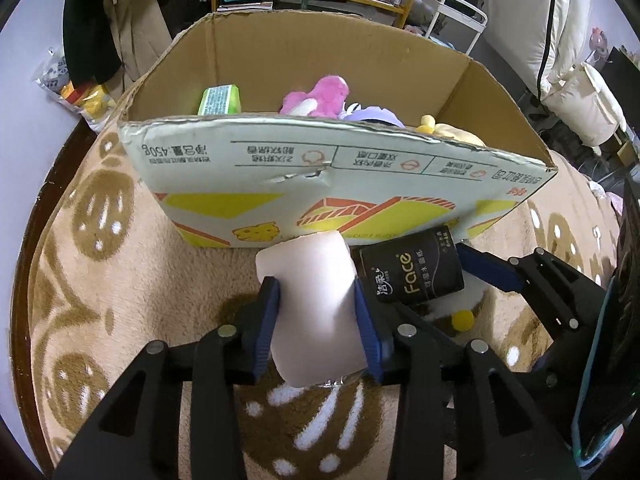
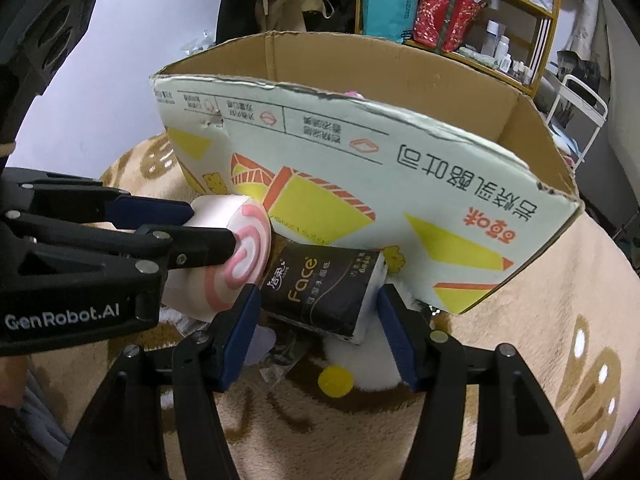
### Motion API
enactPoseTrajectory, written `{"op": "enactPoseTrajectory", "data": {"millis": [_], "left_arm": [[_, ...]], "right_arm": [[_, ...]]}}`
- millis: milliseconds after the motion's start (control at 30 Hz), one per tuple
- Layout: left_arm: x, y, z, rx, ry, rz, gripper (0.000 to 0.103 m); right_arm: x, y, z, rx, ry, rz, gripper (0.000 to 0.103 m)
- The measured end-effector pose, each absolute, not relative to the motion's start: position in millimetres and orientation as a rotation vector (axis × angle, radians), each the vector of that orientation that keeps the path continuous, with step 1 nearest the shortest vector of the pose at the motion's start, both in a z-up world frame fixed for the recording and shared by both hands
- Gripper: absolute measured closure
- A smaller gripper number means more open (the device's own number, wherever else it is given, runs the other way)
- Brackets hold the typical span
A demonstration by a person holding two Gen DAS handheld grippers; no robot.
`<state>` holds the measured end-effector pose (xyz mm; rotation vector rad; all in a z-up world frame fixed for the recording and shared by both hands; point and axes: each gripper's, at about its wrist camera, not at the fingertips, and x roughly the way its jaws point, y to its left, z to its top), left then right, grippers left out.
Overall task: Organize soft objects
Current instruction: 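Lower left tool to pink roll-cake plush while right tool lowers to black tissue pack, then close left tool on roll-cake plush while right tool closes on tissue pack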
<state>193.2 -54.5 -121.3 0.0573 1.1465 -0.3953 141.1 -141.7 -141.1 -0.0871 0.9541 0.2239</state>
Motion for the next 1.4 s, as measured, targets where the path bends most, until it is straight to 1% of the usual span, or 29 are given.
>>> {"op": "enactPoseTrajectory", "data": {"millis": [33,67,100,200,300,400,467,567,767,1033,1400], "left_arm": [[193.3,-54.8,-121.8,0.058,1.149,-0.397,0.062],[193.8,-55.4,-122.4,0.061,1.152,-0.397,0.055],[193.4,-55.7,-123.9,0.069,1.159,-0.397,0.051],[190.8,-62.2,-131.8,0.142,1.156,-0.355,0.050],[188.7,-61.4,-131.6,0.136,1.148,-0.358,0.057],[188.1,-59.0,-129.8,0.138,1.138,-0.358,0.064],[187.9,-59.4,-129.7,0.160,1.138,-0.360,0.071],[189.8,-58.7,-129.0,0.175,1.139,-0.357,0.075],[194.7,-44.3,-124.6,0.130,1.154,-0.336,0.076],[196.0,-41.3,-121.6,0.157,1.146,-0.285,0.076],[182.4,-39.6,-110.9,0.160,1.101,-0.261,0.076]], "right_arm": [[141.1,-141.3,-141.4,-0.088,0.954,0.226,0.035],[141.0,-140.4,-141.8,-0.091,0.955,0.227,0.034],[141.2,-139.9,-142.2,-0.094,0.955,0.227,0.034],[142.4,-138.8,-144.1,-0.098,0.959,0.228,0.034],[143.1,-137.9,-145.8,-0.103,0.959,0.226,0.034],[143.3,-136.4,-147.8,-0.112,0.957,0.230,0.029],[143.3,-134.4,-149.6,-0.130,0.954,0.225,0.028],[142.9,-129.4,-152.4,-0.166,0.947,0.209,0.028],[139.9,-122.8,-156.8,-0.192,0.915,0.164,0.027],[138.5,-119.8,-157.7,-0.209,0.918,0.148,0.029],[139.9,-137.8,-140.7,-0.095,0.930,0.171,0.032]]}}
